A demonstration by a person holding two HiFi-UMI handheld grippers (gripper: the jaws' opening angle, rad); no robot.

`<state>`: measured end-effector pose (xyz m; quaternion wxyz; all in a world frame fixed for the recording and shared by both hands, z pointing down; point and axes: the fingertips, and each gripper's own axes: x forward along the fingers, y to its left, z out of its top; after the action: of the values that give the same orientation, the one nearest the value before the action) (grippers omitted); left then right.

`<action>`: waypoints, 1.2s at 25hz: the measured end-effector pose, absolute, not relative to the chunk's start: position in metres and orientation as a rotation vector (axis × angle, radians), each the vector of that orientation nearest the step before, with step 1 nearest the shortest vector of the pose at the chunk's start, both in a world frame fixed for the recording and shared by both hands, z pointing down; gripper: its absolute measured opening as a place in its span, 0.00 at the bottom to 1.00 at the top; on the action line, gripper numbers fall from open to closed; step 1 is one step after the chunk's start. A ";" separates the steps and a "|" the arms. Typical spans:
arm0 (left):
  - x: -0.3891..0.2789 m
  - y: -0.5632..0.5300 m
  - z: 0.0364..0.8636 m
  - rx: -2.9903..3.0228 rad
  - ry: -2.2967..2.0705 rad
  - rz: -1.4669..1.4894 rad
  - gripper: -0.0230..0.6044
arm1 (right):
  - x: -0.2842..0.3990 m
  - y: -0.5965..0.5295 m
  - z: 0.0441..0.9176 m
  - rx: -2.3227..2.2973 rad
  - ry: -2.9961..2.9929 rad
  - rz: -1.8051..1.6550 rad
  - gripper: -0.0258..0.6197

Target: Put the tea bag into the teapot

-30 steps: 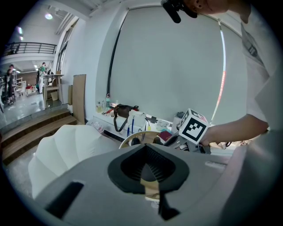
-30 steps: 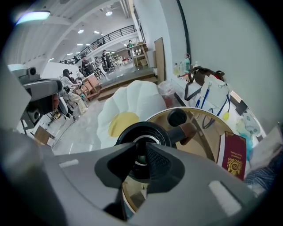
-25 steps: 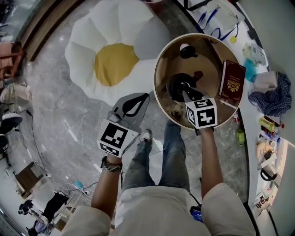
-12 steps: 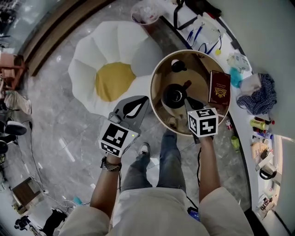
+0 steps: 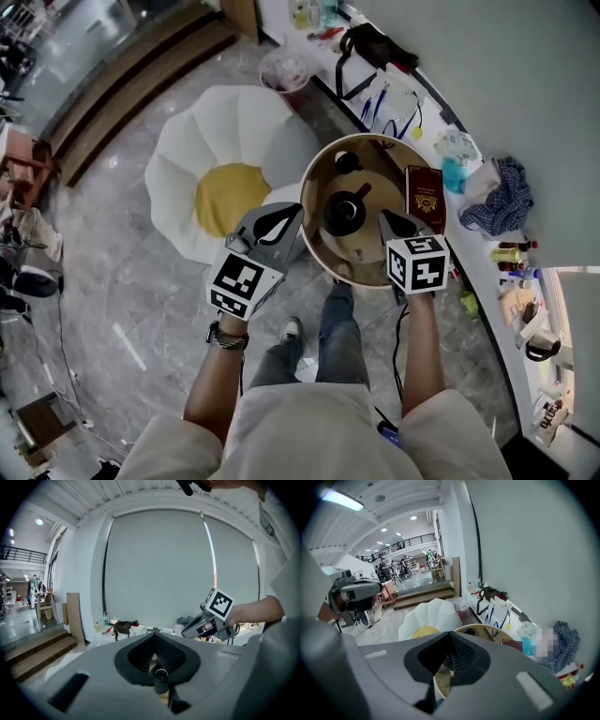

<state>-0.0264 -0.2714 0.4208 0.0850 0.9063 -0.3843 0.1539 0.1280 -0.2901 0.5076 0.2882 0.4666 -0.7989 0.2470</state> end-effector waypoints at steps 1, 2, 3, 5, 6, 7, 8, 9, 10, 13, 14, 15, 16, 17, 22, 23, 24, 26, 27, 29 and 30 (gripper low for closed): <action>-0.027 -0.269 0.415 2.712 -1.144 0.458 0.04 | 0.129 -0.287 0.498 1.262 -2.139 0.647 0.05; -0.028 -0.265 0.409 2.720 -1.143 0.457 0.04 | 0.129 -0.282 0.489 1.274 -2.143 0.636 0.05; -0.029 -0.261 0.404 2.728 -1.143 0.456 0.04 | 0.130 -0.277 0.480 1.285 -2.148 0.627 0.05; -0.029 -0.253 0.394 2.746 -1.140 0.449 0.04 | 0.131 -0.266 0.465 1.309 -2.157 0.610 0.05; -0.029 -0.250 0.389 2.758 -1.137 0.442 0.04 | 0.132 -0.262 0.457 1.324 -2.160 0.602 0.05; -0.028 -0.247 0.383 2.770 -1.133 0.434 0.04 | 0.134 -0.257 0.450 1.339 -2.164 0.593 0.05; -0.026 -0.245 0.376 2.783 -1.129 0.425 0.04 | 0.135 -0.253 0.442 1.354 -2.168 0.585 0.05; -0.025 -0.242 0.370 2.795 -1.125 0.415 0.04 | 0.136 -0.249 0.434 1.368 -2.172 0.576 0.05; -0.025 -0.239 0.364 2.806 -1.121 0.407 0.04 | 0.136 -0.245 0.426 1.381 -2.178 0.566 0.05; -0.026 -0.227 0.351 2.834 -1.115 0.394 0.04 | 0.136 -0.231 0.401 1.420 -2.199 0.530 0.05; -0.027 -0.223 0.348 2.841 -1.114 0.391 0.04 | 0.135 -0.226 0.393 1.430 -2.207 0.517 0.05; -0.028 -0.219 0.344 2.846 -1.112 0.387 0.04 | 0.134 -0.221 0.385 1.438 -2.215 0.505 0.05; -0.029 -0.215 0.340 2.850 -1.109 0.382 0.04 | 0.133 -0.217 0.378 1.447 -2.223 0.492 0.05; -0.030 -0.211 0.336 2.855 -1.107 0.377 0.04 | 0.132 -0.212 0.370 1.457 -2.230 0.482 0.05; -0.029 -0.192 0.313 2.899 -1.094 0.336 0.04 | 0.131 -0.190 0.338 1.530 -2.256 0.442 0.05; -0.028 -0.188 0.309 2.907 -1.091 0.329 0.04 | 0.131 -0.185 0.332 1.540 -2.262 0.434 0.05; -0.028 -0.184 0.305 2.913 -1.088 0.321 0.04 | 0.130 -0.180 0.326 1.549 -2.269 0.425 0.05; -0.028 -0.177 0.296 2.926 -1.080 0.300 0.04 | 0.128 -0.170 0.314 1.564 -2.280 0.404 0.05; -0.028 -0.173 0.291 2.934 -1.075 0.287 0.04 | 0.127 -0.164 0.308 1.572 -2.285 0.393 0.05; -0.026 -0.165 0.282 2.953 -1.063 0.263 0.04 | 0.126 -0.154 0.296 1.588 -2.292 0.371 0.05; -0.025 -0.160 0.277 2.963 -1.056 0.255 0.04 | 0.127 -0.149 0.290 1.598 -2.295 0.361 0.05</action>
<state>-0.0255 -0.1603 0.2770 -0.0072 0.9389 -0.3346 0.0807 0.1268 -0.1488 0.2898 0.1602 0.5594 -0.8034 0.1263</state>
